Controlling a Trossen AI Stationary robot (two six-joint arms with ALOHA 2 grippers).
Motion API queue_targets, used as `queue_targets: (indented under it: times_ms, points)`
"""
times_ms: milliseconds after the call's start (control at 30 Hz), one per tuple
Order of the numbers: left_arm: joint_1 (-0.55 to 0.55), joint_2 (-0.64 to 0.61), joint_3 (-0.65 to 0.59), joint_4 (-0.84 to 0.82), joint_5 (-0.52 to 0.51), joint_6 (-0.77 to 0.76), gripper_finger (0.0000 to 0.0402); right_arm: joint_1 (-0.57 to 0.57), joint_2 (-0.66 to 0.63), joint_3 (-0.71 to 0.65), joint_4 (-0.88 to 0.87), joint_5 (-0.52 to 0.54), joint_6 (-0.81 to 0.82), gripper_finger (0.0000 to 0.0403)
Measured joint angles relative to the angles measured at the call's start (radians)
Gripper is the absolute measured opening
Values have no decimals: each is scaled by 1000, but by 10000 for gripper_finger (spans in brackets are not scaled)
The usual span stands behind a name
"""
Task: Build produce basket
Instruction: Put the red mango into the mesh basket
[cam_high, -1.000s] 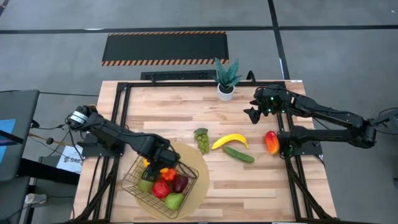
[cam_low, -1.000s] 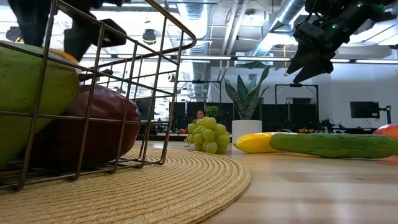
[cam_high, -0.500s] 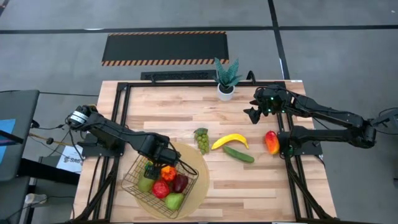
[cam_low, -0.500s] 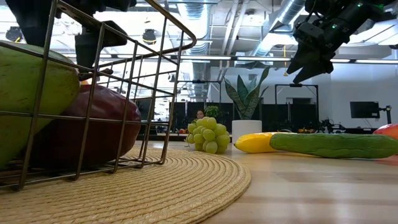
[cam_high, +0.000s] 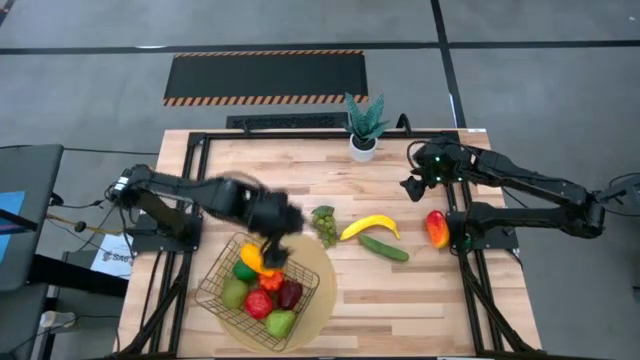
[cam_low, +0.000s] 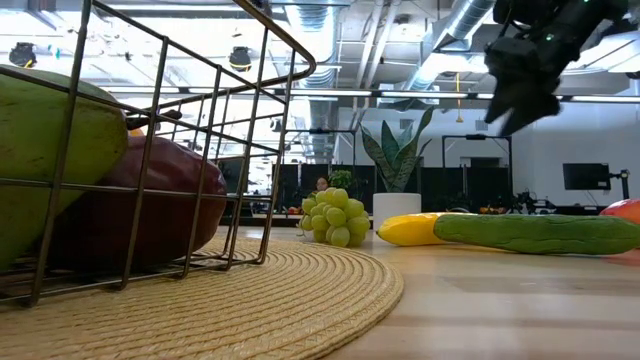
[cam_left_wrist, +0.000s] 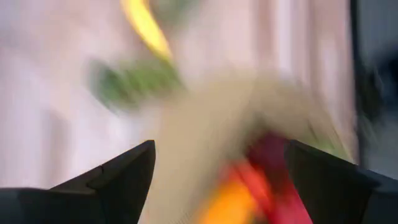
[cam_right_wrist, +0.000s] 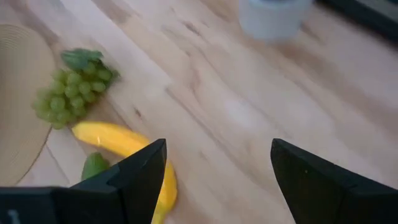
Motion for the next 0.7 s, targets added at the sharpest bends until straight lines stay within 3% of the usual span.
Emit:
queue_targets:
  times_ms: [133,333,700]
  points:
    - [96,0,52,174,-126,-9,339,2,0,23,-190,47,140,311]
    - [186,0,57,277,-75,-49,339,45,48,-51,-397,55,271,311]
    - [189,1,57,277,-18,-98,339,166,214,-118,-327,57,444,303]
